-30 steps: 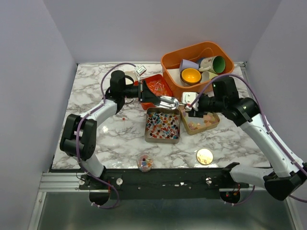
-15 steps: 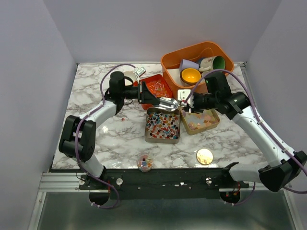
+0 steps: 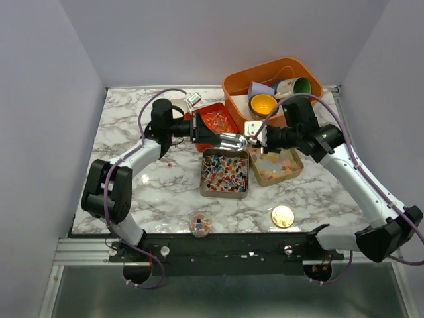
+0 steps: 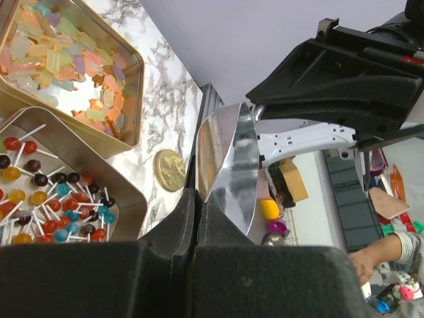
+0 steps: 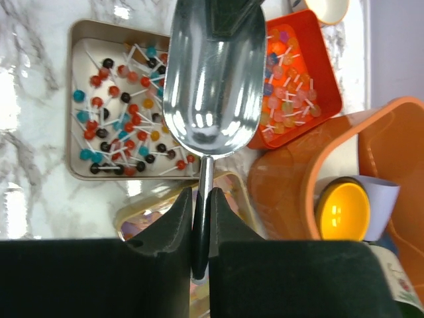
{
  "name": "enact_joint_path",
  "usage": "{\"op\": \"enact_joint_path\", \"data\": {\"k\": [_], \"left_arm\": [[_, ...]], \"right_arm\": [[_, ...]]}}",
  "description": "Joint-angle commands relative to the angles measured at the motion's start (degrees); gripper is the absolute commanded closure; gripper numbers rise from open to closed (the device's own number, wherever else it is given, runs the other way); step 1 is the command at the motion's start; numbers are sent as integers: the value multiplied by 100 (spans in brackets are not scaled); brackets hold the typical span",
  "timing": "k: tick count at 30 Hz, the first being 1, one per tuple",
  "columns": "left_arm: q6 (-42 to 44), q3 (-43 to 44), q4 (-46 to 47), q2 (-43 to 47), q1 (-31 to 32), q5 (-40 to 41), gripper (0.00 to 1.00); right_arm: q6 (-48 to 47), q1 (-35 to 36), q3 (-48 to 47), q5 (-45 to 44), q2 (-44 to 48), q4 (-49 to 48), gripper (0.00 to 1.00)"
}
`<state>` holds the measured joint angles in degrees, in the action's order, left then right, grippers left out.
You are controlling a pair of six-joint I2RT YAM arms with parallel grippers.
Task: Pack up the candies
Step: Adjust the spatula, then scoop the fake candies from the storage box.
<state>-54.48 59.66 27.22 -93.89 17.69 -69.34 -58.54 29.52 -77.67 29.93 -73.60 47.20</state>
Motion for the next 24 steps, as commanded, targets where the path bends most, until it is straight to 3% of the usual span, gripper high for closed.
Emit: {"op": "enact_joint_path", "data": {"k": [1, 4, 11, 13, 17, 24], "left_arm": [[68, 98, -40, 55, 6, -36, 73], [638, 160, -1004, 265, -195, 534, 49], [971, -463, -2332, 1082, -1232, 2309, 33], [1368, -499, -3392, 1302, -1268, 2975, 31], [1563, -1112, -4048, 1636, -1268, 3644, 31], [1202, -2090, -3496, 1997, -944, 3778, 33]], "right_arm": [[-270, -34, -397, -207, -259, 438, 98], [-839, -51, -739, -602, -426, 745, 99], [-2845, -60, -1837, -1550, -1164, 2099, 99], [-3449, 1, -2076, -1945, -1567, 2528, 99], [-4173, 168, -2665, -2815, -2131, 2891, 99], [-5026, 800, -2886, -3784, -2703, 3252, 99]]}}
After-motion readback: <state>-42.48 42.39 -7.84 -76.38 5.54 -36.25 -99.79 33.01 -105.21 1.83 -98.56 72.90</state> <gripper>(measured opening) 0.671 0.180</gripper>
